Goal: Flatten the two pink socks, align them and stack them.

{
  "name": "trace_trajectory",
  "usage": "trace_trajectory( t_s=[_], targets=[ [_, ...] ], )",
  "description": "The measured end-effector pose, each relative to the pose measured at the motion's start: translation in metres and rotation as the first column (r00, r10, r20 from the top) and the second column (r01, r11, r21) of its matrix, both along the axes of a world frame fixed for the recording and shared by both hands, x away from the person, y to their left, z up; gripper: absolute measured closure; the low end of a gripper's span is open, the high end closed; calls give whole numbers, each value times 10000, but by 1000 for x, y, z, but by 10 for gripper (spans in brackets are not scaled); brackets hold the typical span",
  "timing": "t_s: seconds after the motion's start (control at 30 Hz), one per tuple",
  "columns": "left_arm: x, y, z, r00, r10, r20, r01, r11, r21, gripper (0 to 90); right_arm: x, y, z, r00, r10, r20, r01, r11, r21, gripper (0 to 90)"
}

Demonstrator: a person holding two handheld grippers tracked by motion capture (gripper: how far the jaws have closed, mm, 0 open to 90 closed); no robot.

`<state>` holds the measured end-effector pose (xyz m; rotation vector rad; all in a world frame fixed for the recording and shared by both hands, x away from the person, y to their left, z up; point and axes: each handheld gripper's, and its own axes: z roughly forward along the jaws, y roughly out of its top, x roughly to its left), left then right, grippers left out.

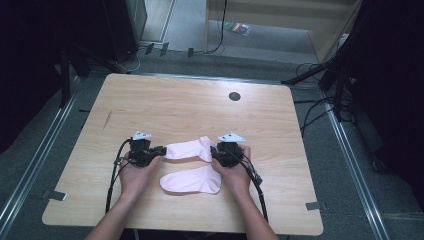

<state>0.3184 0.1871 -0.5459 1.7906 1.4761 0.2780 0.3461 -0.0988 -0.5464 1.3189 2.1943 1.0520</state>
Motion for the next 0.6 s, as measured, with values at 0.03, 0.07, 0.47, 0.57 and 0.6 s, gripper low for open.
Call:
trace_trajectory(
  t_s=[0.03, 0.07, 0.47, 0.57, 0.6],
  targets=[
    [0, 1, -1, 10000, -55, 34, 55, 10000, 69, 850, -1, 1, 0, 10000, -13, 58, 13, 9999, -124, 696],
    [1, 1, -1, 9999, -115, 32, 115, 9999, 38, 884, -2, 1, 0, 10000, -15, 91, 16, 9998, -190, 717],
    [-13, 6, 15, 9946, -287, 993, 334, 9984, -463, 900, -6, -10, 15, 9993, -333, -160, 341, 9980, 537, 889],
    [-19, 8, 20, 9922, -346, 1202, 422, 9972, -617, 900, -14, -19, 29, 9994, -351, -25, 352, 9955, 877, 893],
    [-19, 8, 20, 9922, -346, 1202, 422, 9972, -617, 900, -14, -19, 29, 9994, -351, -25, 352, 9955, 877, 893]
  ],
)
